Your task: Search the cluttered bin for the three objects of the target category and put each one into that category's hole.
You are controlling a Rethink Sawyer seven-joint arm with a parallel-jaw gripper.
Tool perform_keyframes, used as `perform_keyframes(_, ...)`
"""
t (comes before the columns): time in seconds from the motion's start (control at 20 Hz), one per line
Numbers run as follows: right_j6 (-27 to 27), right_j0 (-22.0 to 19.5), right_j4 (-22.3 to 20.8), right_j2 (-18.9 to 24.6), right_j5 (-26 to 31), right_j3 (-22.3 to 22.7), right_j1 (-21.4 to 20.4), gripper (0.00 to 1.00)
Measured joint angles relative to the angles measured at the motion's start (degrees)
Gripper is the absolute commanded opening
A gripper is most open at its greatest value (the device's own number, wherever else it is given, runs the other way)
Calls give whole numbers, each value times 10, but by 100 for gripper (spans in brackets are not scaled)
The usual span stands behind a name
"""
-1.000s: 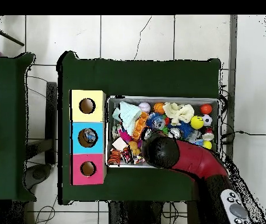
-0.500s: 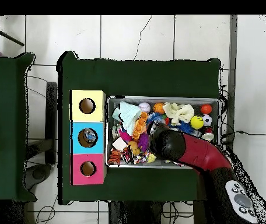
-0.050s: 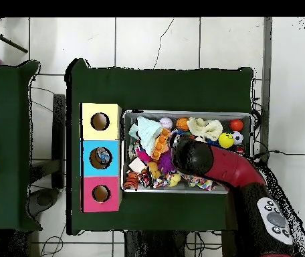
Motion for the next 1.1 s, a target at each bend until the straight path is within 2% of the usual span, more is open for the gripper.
perform_keyframes(0.6, 0, -3, 0, 8, 6, -36, 25, 100)
perform_keyframes(1.05, 0, -6, 0, 16, 6, -45, 44, 100)
perform_keyframes(1.1, 0, -5, 0, 16, 6, -47, 47, 0)
